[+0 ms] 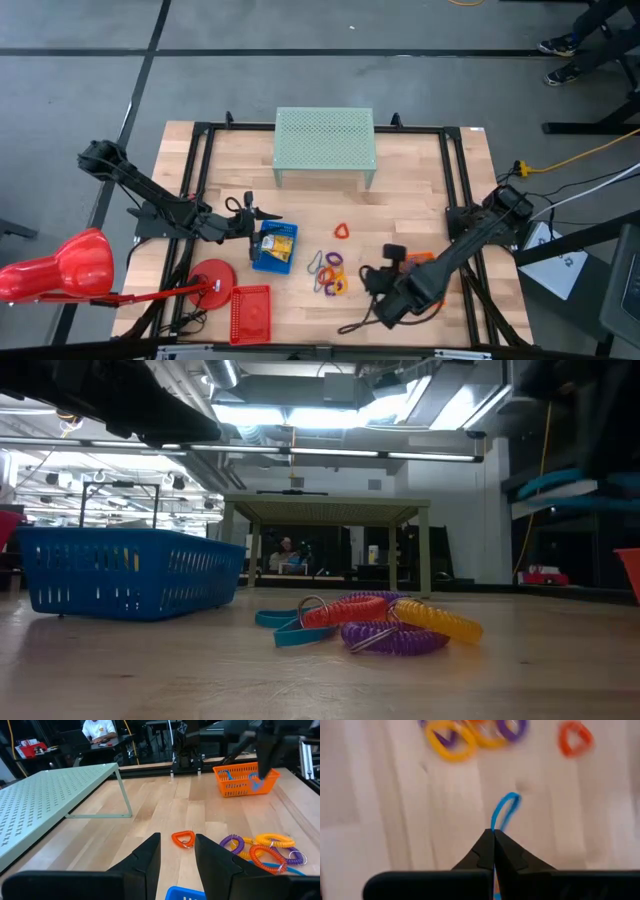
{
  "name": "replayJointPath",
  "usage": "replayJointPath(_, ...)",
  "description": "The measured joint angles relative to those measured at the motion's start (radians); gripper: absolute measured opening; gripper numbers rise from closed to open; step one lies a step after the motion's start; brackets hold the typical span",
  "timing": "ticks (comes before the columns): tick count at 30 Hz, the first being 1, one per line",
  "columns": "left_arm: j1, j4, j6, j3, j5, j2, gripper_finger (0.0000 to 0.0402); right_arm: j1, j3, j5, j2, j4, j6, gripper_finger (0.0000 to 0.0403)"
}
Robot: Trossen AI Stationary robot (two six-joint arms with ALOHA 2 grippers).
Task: Pick & Place Office Desk Supplies
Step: Put the blue rubber band into the orange bin
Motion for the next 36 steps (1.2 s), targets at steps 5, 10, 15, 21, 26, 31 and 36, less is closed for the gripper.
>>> replayJointPath(5, 0.000, 0.000, 0.000, 0.000, 0.000, 0.000, 0.0118, 0.064, 0.000, 0.001, -0.019, -0.172, 0.189, 0.0000)
replayJointPath(10, 0.000, 0.000, 0.000, 0.000, 0.000, 0.000, 0.0118, 0.133, 0.000, -0.011, -0.020, -0.202, 0.337, 0.0000)
replayJointPath(15, 0.000, 0.000, -0.001, 0.000, 0.018, 0.000, 0.0118, 0.194, -0.014, -0.009, -0.020, -0.227, 0.474, 0.0000)
replayJointPath(21, 0.000, 0.000, -0.008, 0.000, 0.021, 0.000, 0.0118, 0.252, -0.122, -0.081, -0.019, -0.204, 0.623, 0.0000)
replayJointPath(26, 0.000, 0.001, -0.008, 0.000, 0.021, 0.000, 0.0118, 0.279, -0.191, -0.130, -0.019, -0.173, 0.687, 0.0000)
replayJointPath(31, 0.000, 0.005, -0.008, 0.000, 0.021, 0.000, 0.0118, 0.285, -0.220, -0.129, -0.019, -0.179, 0.735, 0.0024)
replayJointPath(36, 0.000, 0.005, -0.008, 0.000, 0.024, 0.000, 0.0118, 0.285, -0.235, -0.131, -0.019, -0.179, 0.782, 0.0091)
